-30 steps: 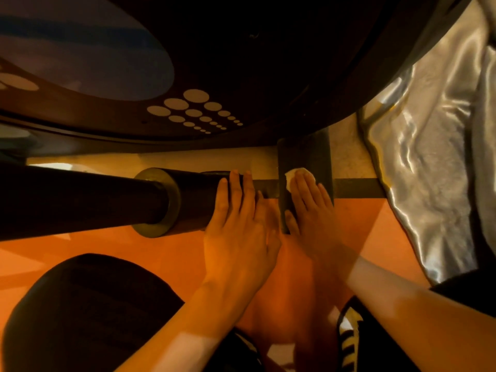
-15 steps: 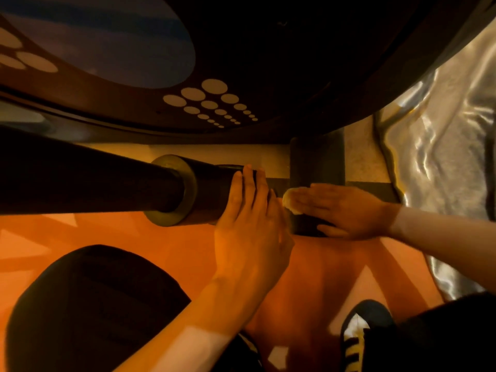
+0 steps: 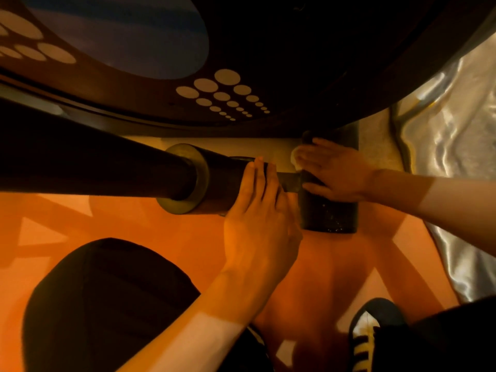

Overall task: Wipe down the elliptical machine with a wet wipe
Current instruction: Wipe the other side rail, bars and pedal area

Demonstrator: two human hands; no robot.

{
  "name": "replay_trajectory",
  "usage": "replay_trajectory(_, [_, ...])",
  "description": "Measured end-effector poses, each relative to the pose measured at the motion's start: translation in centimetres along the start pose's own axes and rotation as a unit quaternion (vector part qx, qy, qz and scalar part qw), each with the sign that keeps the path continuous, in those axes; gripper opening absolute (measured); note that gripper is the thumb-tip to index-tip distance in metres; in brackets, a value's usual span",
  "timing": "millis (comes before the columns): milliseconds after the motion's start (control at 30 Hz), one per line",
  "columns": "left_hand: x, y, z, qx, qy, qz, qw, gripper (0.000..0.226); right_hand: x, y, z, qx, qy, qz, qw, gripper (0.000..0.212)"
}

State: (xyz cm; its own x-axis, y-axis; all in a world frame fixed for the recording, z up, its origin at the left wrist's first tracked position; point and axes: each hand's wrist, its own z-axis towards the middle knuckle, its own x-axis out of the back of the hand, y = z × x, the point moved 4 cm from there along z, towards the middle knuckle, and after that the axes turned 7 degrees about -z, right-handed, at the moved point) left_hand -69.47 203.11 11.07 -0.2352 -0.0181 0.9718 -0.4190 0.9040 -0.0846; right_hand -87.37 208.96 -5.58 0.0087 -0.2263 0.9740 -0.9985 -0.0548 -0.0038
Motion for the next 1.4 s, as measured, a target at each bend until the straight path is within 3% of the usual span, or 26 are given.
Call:
replay_trajectory(100, [-0.1, -0.1, 0.0, -0.003, 0.0, -0.009, 1.0, 0.061, -0.1, -1.0, -0.5, -0.043, 0.013, 0.035, 0.998, 0.086])
replay_trajectory(200, [-0.3, -0.2, 0.0, -0.01, -0.001, -0.005, 1.0, 0.064, -1.8, -6.4, -6.6, 0.066, 0.037, 0.084, 0.994, 0.072])
replay_trajectory(300, [-0.4, -0.2, 0.0, -0.007, -0.005, -0.007, 1.0, 0.066, -2.3, -5.2, -8.0, 0.204, 0.044, 0.036, 0.977, 0.071])
replay_trajectory(333, [-0.3, -0.1, 0.1, -0.004, -0.004, -0.004, 1.0, 0.066, -2.1, -3.8, -7.0, 0.204, 0.054, 0.038, 0.977, 0.069])
replay_trajectory(433, [-0.3, -0.1, 0.2, 0.003, 0.001, -0.005, 1.0, 0.063, -0.6, 1.9, -3.7, 0.068, 0.089, 0.045, 0.993, 0.07])
replay_trajectory(533, [-0.4, -0.3, 0.1, 0.002, 0.005, 0.001, 1.0, 0.068, -0.9, 1.0, -4.0, 0.004, 0.075, 0.065, 0.995, 0.076])
replay_trajectory(633, [-0.3, -0.2, 0.1, 0.001, -0.002, 0.0, 1.0, 0.069, -2.4, -4.1, -8.8, 0.118, 0.058, 0.061, 0.989, 0.08])
replay_trajectory(733, [-0.3, -0.1, 0.2, 0.007, -0.006, 0.008, 1.0, 0.068, -2.9, -2.6, -9.7, 0.228, 0.051, 0.028, 0.972, 0.079])
replay_trajectory(833, [-0.4, 0.1, 0.4, 0.006, -0.013, 0.007, 1.0, 0.067, -1.9, 1.2, -6.5, 0.133, 0.066, 0.076, 0.986, 0.073])
replay_trajectory(933, [-0.2, 0.2, 0.4, 0.009, -0.018, 0.014, 1.0, 0.066, -2.2, -0.4, -5.7, 0.009, 0.08, 0.105, 0.991, 0.08])
replay_trajectory(967, [-0.2, 0.3, 0.4, 0.009, -0.02, 0.015, 1.0, 0.065, -2.7, -1.9, -6.6, 0.027, 0.089, 0.113, 0.989, 0.082])
replay_trajectory(1067, [-0.1, 0.4, 0.4, 0.006, -0.023, 0.018, 1.0, 0.064, -4.0, -3.8, -9.6, 0.191, 0.06, 0.048, 0.979, 0.082])
replay_trajectory(1100, [-0.1, 0.4, 0.4, 0.007, -0.025, 0.02, 0.999, 0.064, -3.8, -2.8, -9.3, 0.197, 0.067, 0.038, 0.977, 0.08])
replay_trajectory(1233, [-0.1, 0.4, 0.4, 0.009, -0.026, 0.036, 0.999, 0.064, -2.0, 1.7, -5.8, 0.0, 0.088, 0.076, 0.993, 0.081])
replay_trajectory(1300, [-0.2, 0.4, 0.5, 0.011, -0.024, 0.032, 0.999, 0.063, -2.1, 0.6, -5.4, -0.059, 0.092, 0.087, 0.99, 0.085])
replay_trajectory(1400, [-0.2, 0.5, 0.5, 0.008, -0.033, 0.029, 0.999, 0.062, -3.4, -2.6, -7.0, 0.0, 0.099, 0.101, 0.99, 0.088])
